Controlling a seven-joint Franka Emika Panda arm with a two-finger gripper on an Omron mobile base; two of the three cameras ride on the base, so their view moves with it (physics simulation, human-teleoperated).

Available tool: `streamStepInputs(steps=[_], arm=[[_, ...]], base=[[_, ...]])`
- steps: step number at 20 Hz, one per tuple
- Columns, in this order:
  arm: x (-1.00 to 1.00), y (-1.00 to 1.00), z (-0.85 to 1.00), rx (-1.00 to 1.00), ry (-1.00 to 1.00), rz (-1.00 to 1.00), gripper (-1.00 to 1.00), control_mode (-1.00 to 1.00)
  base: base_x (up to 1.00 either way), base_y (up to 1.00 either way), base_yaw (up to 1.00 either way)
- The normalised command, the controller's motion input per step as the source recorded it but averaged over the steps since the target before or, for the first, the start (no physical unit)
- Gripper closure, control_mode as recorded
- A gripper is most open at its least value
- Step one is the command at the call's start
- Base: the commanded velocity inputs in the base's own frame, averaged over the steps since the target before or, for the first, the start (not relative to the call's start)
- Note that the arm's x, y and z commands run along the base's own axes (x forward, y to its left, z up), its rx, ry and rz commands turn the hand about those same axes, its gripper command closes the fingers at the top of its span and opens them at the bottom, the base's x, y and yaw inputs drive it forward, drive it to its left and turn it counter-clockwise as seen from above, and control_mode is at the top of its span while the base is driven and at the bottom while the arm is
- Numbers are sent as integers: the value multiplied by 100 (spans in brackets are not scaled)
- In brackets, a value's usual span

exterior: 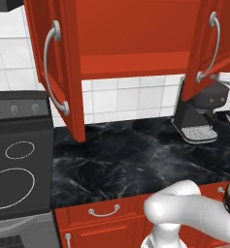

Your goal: Close all open cabinet doors.

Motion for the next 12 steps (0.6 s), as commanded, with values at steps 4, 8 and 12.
streamStepInputs(steps=[4,8,12], arm=[[81,36,1,0,12,-20,-100,-100],[84,37,-5,0,5,-24,-100,-100],[81,38,-9,0,4,-26,-100,-100]], base=[[0,0,0],[0,0,0],[0,0,0]])
